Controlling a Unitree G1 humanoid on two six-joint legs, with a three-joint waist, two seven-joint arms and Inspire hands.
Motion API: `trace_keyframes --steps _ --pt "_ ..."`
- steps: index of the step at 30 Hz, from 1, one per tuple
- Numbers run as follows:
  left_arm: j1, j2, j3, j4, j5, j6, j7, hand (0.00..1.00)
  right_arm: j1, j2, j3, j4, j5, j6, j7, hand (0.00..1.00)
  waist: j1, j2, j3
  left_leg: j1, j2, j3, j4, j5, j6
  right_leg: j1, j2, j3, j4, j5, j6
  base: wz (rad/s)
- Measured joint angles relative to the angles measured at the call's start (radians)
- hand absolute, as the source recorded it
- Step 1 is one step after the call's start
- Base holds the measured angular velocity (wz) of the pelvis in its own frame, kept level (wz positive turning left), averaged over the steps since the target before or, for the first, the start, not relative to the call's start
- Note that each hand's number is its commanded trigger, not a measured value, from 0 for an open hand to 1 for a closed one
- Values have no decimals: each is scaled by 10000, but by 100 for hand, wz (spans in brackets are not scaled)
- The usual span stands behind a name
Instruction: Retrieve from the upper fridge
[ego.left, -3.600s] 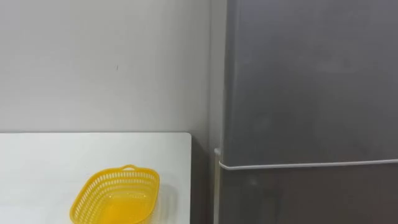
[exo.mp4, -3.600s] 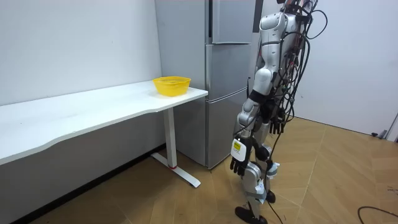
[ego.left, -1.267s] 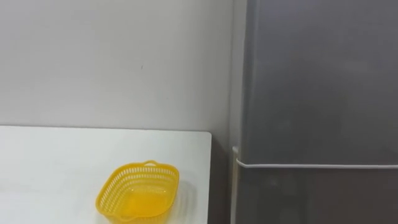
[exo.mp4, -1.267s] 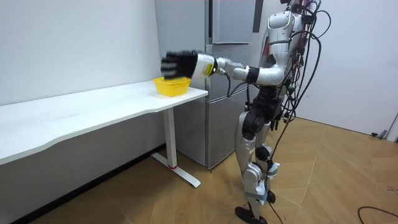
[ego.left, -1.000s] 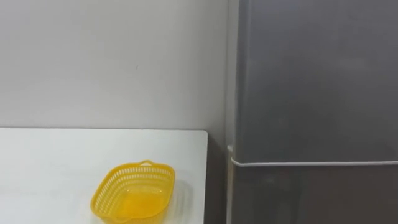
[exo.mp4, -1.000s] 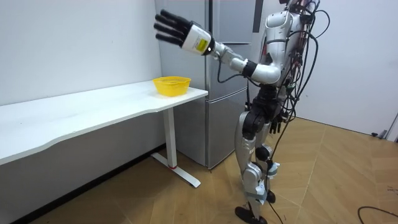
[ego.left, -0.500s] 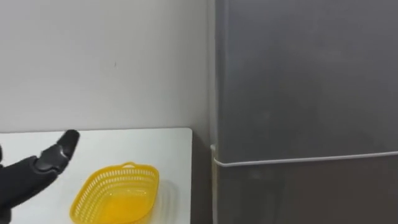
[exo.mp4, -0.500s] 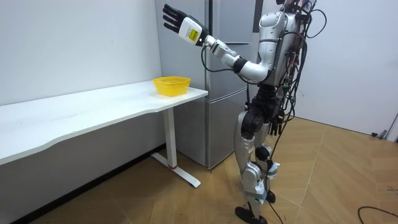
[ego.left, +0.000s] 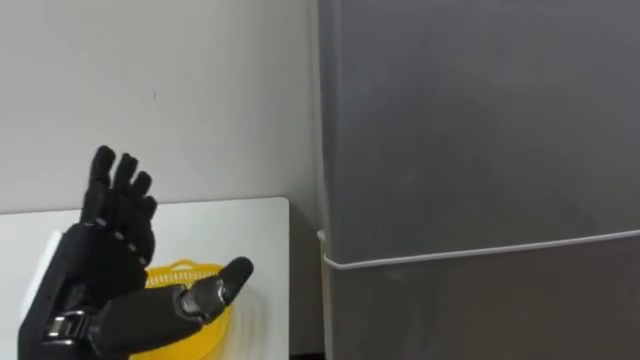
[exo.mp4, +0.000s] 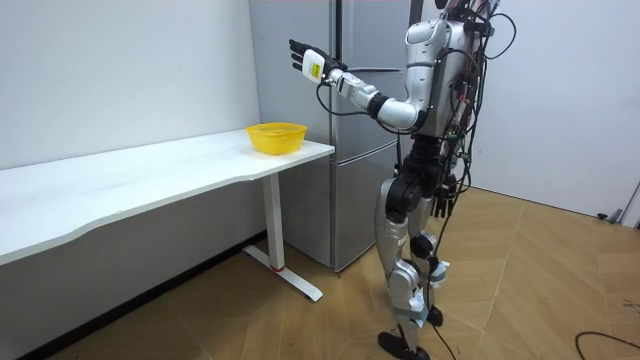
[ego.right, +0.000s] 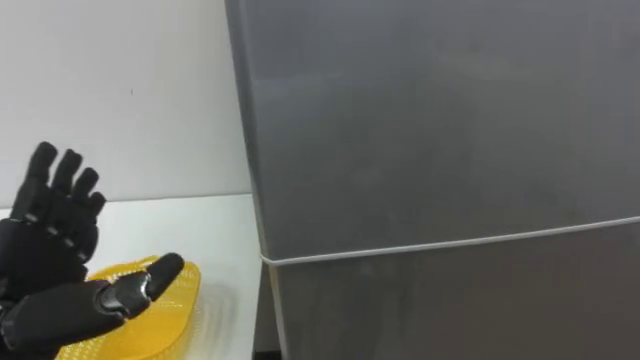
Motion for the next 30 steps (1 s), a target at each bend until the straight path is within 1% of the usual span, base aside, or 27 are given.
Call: trace_keyframes --steps 2,4,7,11,17,18,20,21,22,26,28,30 --pt "-2 0 2 -3 -5 76 -191 0 -24 -1 -2 72 0 9 -47 0 -27 0 -11 8 9 -4 2 0 0 16 15 81 2 7 -10 -5" --pt "-2 0 4 -10 8 173 -429 0 -31 0 -2 96 0 45 -62 0 -27 -25 -62 8 17 -4 11 0 0 36 25 76 9 13 -20 0" --pt "-5 1 3 -14 8 205 -731 0 -27 -1 -2 190 7 142 -66 0 -108 -29 -73 51 17 6 28 0 0 48 22 69 11 16 -24 0" --pt "-22 2 -4 -25 10 206 -962 0 -41 -1 -7 213 13 135 -58 0 -256 -9 -75 42 16 8 43 0 0 52 23 81 0 18 -27 0" --pt "-28 1 -9 -32 -3 246 -1323 0 -44 -4 -6 313 8 215 -26 0 -253 38 -66 35 17 53 69 0 0 27 29 150 -14 17 -25 -1" --pt "-28 1 -13 -50 -4 261 -1393 0 -44 -12 -7 343 8 219 -24 0 -247 48 -61 43 24 149 69 0 0 13 32 174 -12 17 -25 0" --pt "-28 2 -7 -70 -3 319 -1531 0 -45 -18 -7 363 13 221 -22 0 -238 92 -79 37 24 166 70 0 0 15 31 179 -8 17 -25 0" --pt "-28 1 -14 -70 -4 347 -1589 0 -52 -19 -6 380 10 219 -20 0 -238 69 -66 45 26 203 70 0 0 10 32 194 -9 17 -25 0" --pt "-28 1 -12 -71 -1 377 -1656 0 -61 -25 -7 384 10 219 -17 0 -238 95 -79 24 27 220 72 0 0 15 31 193 -14 17 -25 0" --pt "-45 1 -21 -78 -8 414 -1865 0 -88 -68 -3 317 7 221 31 0 -241 95 -84 5 27 276 79 0 0 -51 27 199 -2 17 -24 -1" --pt "-259 11 -181 -82 -16 418 -1978 0 -157 -99 6 278 27 209 78 0 -252 147 -115 -121 29 277 87 0 0 -179 21 200 75 24 -28 0" --pt "-399 13 -328 -136 -118 418 -2144 0 -192 -103 9 289 152 213 80 0 -244 145 -96 -120 32 277 76 0 0 -195 14 206 170 24 -30 -2"
